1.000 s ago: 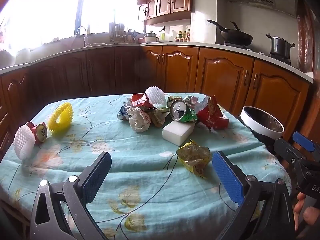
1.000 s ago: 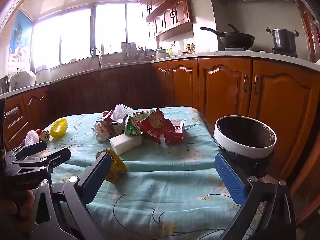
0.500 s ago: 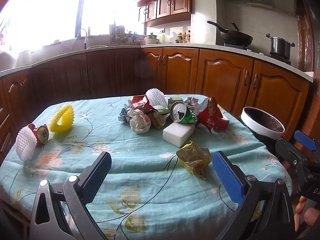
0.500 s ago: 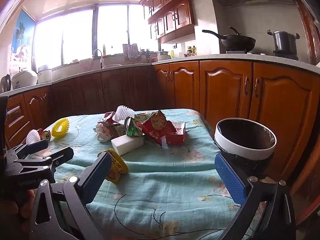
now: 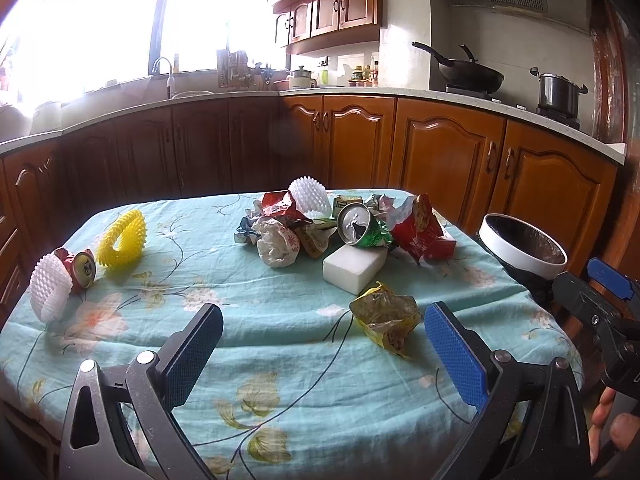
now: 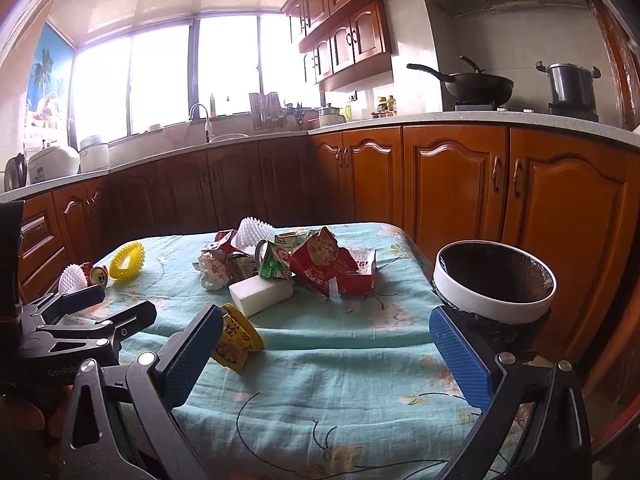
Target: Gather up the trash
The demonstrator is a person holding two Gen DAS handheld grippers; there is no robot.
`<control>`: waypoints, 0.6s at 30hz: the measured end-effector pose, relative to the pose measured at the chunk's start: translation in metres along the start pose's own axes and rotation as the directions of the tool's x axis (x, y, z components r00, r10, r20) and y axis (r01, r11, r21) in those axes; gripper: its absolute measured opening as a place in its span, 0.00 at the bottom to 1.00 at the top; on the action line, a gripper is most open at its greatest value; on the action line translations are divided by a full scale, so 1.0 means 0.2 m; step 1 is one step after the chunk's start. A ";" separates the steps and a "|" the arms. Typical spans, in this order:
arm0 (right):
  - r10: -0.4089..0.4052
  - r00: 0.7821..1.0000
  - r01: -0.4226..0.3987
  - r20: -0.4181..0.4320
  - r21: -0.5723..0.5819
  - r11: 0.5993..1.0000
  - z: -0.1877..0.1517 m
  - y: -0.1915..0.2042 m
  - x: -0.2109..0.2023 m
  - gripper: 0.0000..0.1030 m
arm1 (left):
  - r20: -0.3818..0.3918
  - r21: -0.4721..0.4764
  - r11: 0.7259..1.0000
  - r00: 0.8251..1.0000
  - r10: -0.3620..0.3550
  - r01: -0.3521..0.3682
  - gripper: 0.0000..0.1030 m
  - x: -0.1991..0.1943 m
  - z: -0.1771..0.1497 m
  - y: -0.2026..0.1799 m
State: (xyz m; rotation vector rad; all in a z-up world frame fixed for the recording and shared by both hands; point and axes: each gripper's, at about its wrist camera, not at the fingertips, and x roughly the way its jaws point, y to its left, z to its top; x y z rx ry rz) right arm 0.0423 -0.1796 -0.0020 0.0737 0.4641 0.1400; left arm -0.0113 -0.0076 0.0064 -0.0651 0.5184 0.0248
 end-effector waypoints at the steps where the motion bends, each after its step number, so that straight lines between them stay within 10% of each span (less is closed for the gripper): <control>1: 0.001 1.000 -0.001 -0.001 0.002 1.000 0.00 0.00 0.00 1.00 | -0.001 0.000 1.000 1.000 -0.001 0.001 0.99 0.00 0.00 0.00; 18: 0.014 1.000 -0.014 -0.007 0.020 1.000 0.00 -0.01 0.01 1.00 | -0.010 0.002 1.000 1.000 -0.010 0.010 0.99 0.02 -0.01 -0.01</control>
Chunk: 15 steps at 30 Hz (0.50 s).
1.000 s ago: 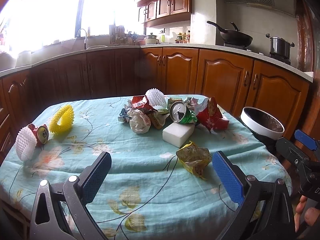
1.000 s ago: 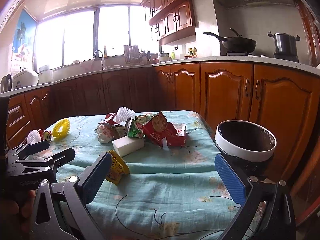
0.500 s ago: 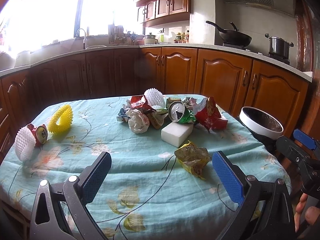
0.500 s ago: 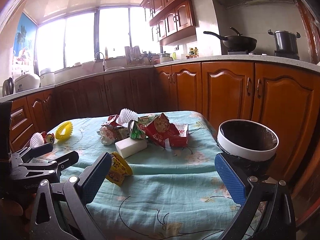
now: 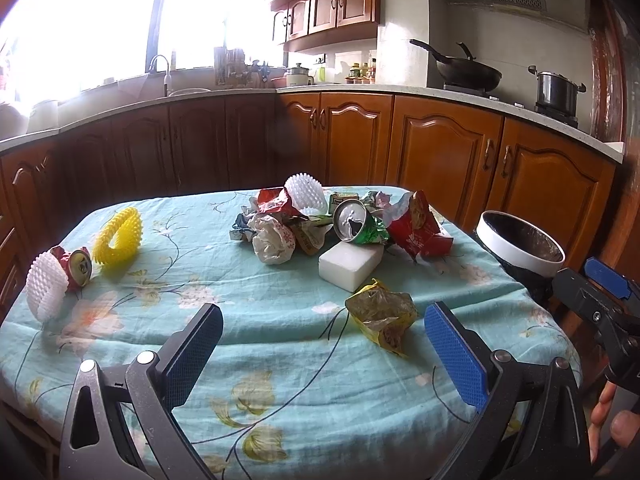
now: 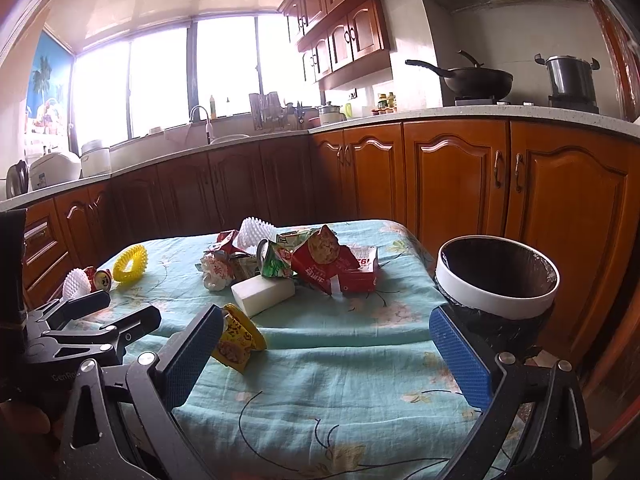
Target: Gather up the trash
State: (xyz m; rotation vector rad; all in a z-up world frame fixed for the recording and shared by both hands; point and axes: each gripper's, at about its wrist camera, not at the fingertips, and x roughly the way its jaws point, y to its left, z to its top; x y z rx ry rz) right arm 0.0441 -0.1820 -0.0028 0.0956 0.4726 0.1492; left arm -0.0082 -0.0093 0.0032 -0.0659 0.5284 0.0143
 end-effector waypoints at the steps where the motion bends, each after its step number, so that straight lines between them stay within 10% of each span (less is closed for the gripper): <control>1: 0.001 1.000 -0.001 0.000 0.002 1.000 0.00 0.00 0.00 1.00 | -0.001 -0.001 1.000 1.000 0.000 0.000 0.99 0.00 0.00 0.00; 15: 0.013 1.000 -0.013 -0.008 0.026 1.000 -0.01 -0.03 0.01 1.00 | -0.015 0.001 1.000 1.000 -0.006 0.006 0.99 0.03 0.00 -0.01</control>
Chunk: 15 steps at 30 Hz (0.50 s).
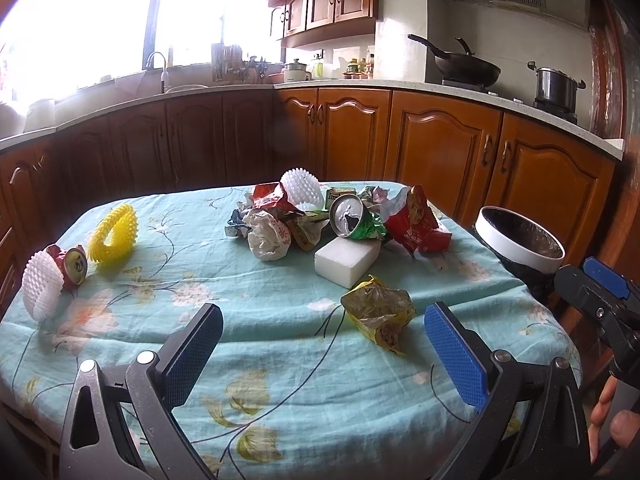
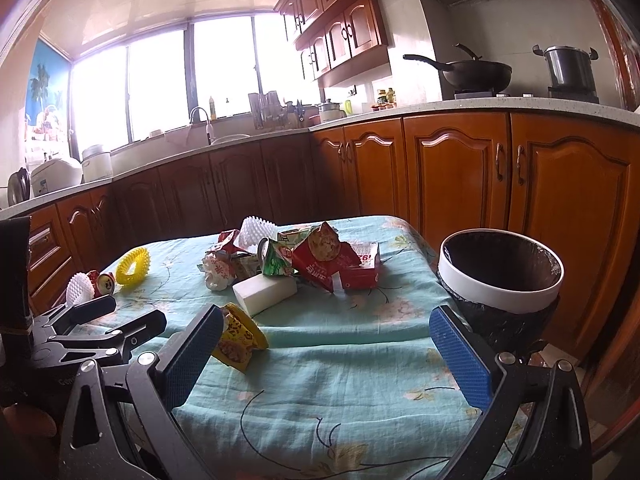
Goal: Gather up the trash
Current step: 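Grasp the yellow chip wrapper with the left tool while the right tool grasps the red snack bag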
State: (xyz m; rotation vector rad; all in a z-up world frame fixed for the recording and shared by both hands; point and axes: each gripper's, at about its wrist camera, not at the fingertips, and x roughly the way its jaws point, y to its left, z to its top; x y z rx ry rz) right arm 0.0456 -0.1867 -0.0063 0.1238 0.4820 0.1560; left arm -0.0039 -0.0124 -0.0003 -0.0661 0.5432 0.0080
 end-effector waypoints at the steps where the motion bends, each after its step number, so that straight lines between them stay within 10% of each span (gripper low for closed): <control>1: 0.000 1.000 0.000 0.000 -0.001 1.000 0.00 0.00 0.00 1.00 | -0.003 -0.002 1.000 1.000 -0.002 0.002 0.99 0.00 0.00 0.00; 15: 0.034 0.995 -0.027 -0.098 0.065 0.997 0.00 -0.09 0.15 1.00 | -0.119 -0.044 0.998 0.991 -0.053 0.048 0.99 0.17 0.02 0.03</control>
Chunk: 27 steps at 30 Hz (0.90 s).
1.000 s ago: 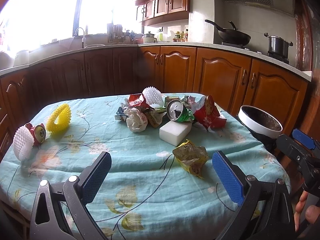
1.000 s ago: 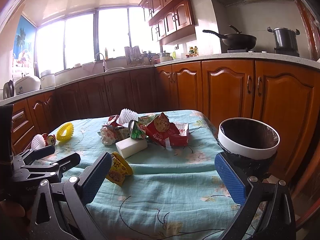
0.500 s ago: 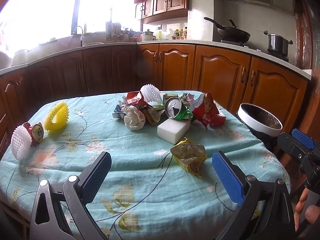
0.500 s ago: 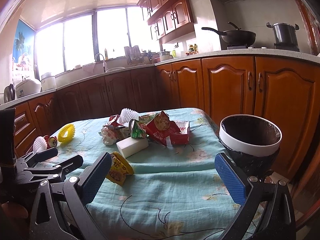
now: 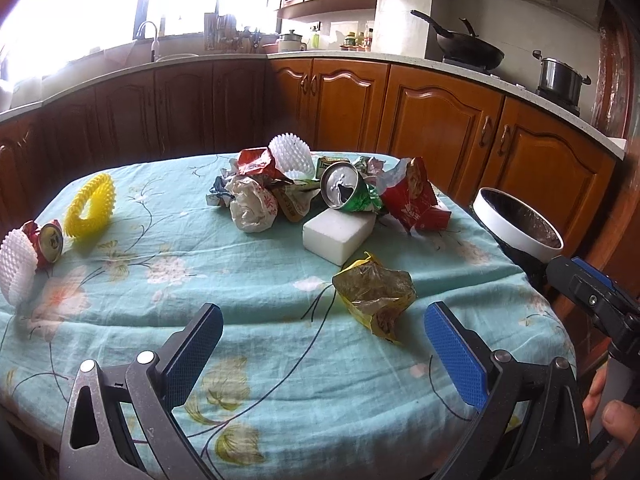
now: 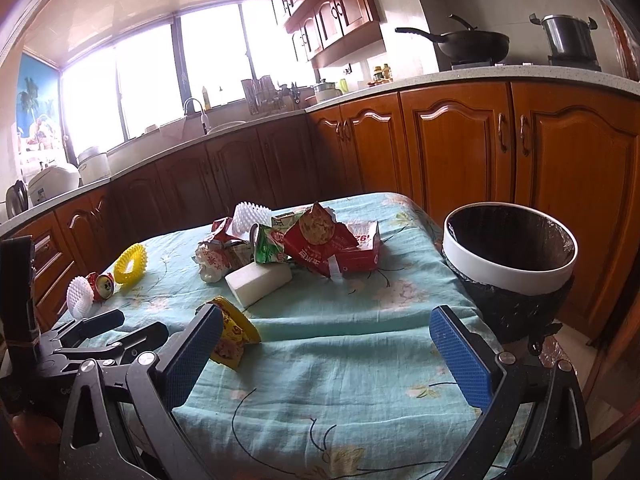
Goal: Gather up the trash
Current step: 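Grasp the yellow chip wrapper with the left tool while the right tool grasps the red snack bag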
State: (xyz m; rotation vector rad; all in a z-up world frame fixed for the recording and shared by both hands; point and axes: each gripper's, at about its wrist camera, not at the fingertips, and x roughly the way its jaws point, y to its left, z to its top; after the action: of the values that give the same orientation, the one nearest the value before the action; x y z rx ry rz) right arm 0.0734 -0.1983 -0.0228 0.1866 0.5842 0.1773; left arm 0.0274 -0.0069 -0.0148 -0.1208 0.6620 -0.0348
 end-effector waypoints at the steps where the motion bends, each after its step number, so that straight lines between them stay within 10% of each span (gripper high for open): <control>1: 0.005 1.000 -0.005 -0.012 0.004 1.000 0.00 0.00 0.02 1.00 | -0.015 -0.004 1.000 1.000 -0.004 0.004 0.98 0.02 0.01 0.00; 19: 0.142 0.979 -0.136 -0.143 0.054 0.989 0.26 -0.07 0.48 0.91 | -0.179 0.016 0.995 0.980 -0.090 0.095 0.92 0.39 0.15 -0.02; 27: 0.161 0.966 -0.157 -0.200 0.037 0.987 0.40 -0.10 0.75 0.84 | -0.196 0.033 0.989 0.971 -0.136 0.145 0.61 0.51 0.19 -0.06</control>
State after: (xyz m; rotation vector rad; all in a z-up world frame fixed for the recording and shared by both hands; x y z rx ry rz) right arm 0.2437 -0.1936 -0.0422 0.2377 0.7746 0.3493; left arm 0.1312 -0.0218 -0.0449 -0.1201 0.8459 -0.2008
